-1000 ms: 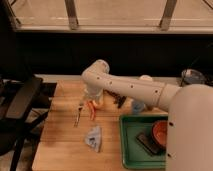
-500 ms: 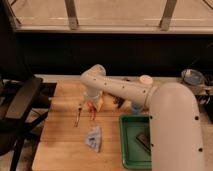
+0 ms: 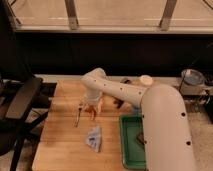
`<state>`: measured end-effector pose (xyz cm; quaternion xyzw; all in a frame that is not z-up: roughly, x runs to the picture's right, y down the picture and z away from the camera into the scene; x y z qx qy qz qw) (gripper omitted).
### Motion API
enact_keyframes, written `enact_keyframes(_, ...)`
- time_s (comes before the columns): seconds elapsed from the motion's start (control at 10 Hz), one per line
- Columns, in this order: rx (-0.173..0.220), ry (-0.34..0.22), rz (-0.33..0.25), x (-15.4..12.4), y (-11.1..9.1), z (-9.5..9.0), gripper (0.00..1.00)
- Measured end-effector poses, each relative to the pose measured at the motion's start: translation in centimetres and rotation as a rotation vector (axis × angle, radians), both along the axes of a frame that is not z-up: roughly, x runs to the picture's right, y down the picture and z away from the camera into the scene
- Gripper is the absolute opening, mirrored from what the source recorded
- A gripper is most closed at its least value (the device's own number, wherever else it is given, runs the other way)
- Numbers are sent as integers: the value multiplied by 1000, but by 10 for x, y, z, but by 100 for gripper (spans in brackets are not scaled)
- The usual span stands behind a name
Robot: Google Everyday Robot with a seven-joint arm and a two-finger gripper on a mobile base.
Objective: Place pepper in table surface
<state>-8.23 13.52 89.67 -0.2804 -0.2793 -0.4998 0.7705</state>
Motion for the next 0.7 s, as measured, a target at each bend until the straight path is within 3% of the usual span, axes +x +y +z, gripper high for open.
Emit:
enact_keyframes(0.5, 10, 15, 50, 2, 5, -8, 10)
enact_keyframes(0.7, 25, 27, 69, 6, 4, -14, 0)
